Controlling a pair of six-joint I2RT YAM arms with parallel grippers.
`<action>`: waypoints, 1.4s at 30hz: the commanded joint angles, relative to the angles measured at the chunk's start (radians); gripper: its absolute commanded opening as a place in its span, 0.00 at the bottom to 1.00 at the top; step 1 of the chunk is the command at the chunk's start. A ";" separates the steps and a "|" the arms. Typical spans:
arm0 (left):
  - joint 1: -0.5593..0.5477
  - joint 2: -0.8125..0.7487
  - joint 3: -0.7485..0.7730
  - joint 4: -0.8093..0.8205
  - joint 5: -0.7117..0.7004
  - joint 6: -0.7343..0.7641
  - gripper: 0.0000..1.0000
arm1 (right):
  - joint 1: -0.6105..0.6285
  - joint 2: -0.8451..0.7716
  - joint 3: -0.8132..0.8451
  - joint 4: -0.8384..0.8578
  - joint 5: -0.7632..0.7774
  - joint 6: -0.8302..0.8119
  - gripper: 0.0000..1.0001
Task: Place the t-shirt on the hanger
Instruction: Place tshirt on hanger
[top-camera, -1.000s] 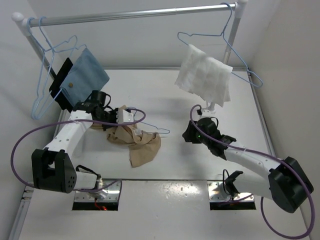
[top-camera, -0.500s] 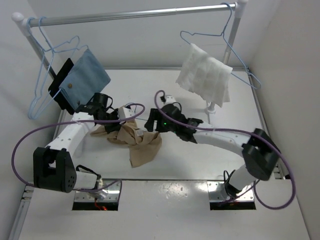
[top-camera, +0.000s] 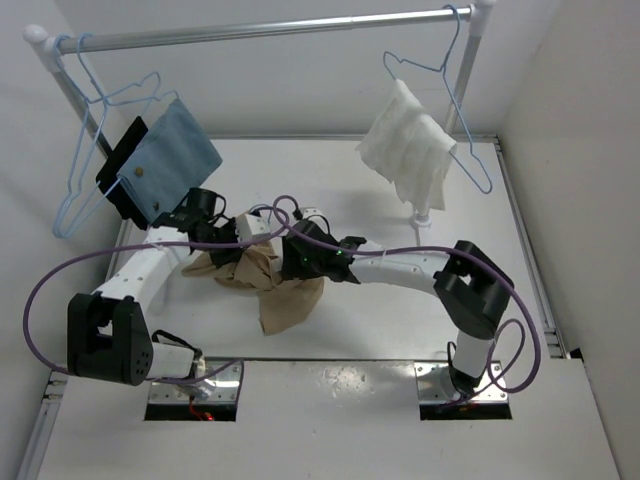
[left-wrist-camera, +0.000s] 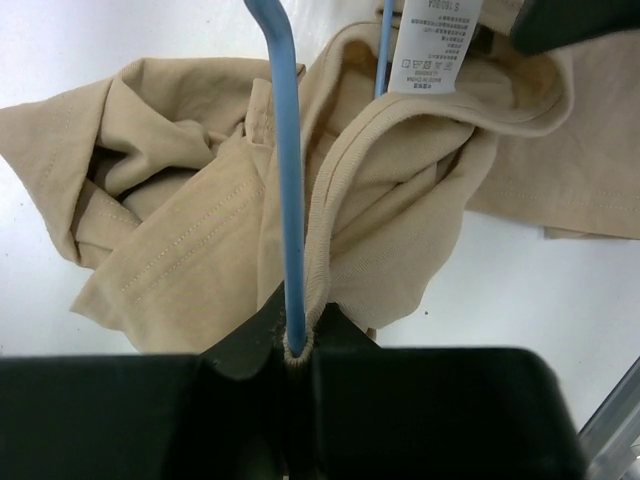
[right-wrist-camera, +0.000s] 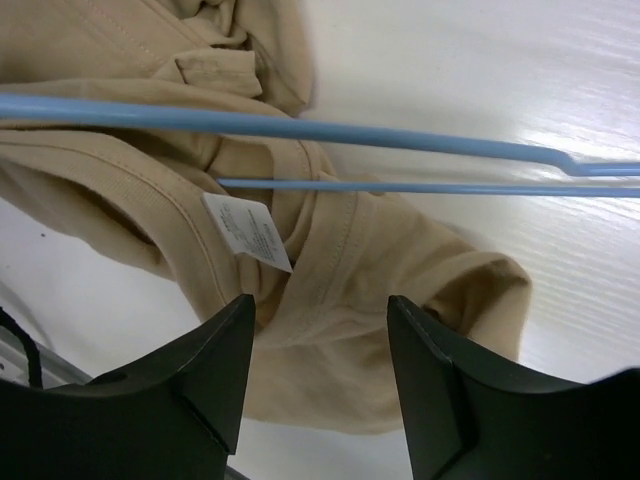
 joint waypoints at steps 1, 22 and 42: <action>-0.010 -0.018 -0.003 0.032 0.014 -0.023 0.00 | 0.013 0.066 0.068 -0.008 -0.027 -0.021 0.56; -0.010 -0.057 0.006 0.012 0.024 0.018 0.00 | -0.036 -0.033 -0.129 -0.086 0.111 0.027 0.00; 0.080 -0.101 -0.015 -0.265 0.149 0.426 0.00 | -0.317 -0.423 -0.571 -0.070 0.220 0.137 0.00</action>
